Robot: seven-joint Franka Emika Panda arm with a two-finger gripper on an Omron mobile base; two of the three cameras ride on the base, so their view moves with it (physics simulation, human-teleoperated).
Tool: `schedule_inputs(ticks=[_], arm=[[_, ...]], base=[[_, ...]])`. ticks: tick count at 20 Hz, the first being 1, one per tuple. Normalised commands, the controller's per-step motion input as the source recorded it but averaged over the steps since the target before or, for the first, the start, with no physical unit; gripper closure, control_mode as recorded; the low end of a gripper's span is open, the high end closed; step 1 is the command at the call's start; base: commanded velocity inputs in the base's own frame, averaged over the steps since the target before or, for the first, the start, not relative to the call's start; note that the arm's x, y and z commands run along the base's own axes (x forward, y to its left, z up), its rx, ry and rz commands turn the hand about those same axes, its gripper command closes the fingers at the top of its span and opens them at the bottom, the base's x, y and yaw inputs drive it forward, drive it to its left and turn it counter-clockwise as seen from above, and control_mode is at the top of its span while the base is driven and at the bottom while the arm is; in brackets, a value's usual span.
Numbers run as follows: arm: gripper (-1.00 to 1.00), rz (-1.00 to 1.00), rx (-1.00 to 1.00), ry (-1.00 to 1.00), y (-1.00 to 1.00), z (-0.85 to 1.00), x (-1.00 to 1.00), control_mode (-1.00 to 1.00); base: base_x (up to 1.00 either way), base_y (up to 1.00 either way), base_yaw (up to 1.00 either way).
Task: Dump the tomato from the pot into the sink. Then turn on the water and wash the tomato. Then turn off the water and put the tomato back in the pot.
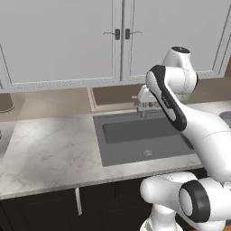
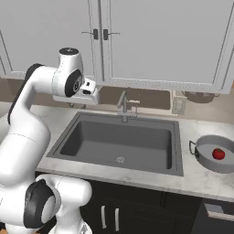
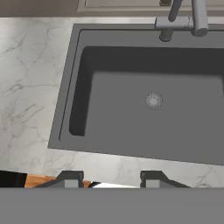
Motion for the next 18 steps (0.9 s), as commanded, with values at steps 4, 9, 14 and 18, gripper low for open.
schedule_inputs(ticks=[4,9,14,18], arm=[[-1.0,0.0,0.0,0.0,0.0,0.0,0.0,1.0],[-1.0,0.0,0.0,0.0,0.0,0.0,0.0,1.0],[-1.0,0.0,0.0,0.0,0.0,0.0,0.0,1.0],[-1.0,0.0,0.0,0.0,0.0,0.0,0.0,1.0]], base=[[-0.03,0.0,0.0],[-0.28,-0.01,0.0],[-0.36,-0.19,0.0],[-0.28,-0.38,0.0]])
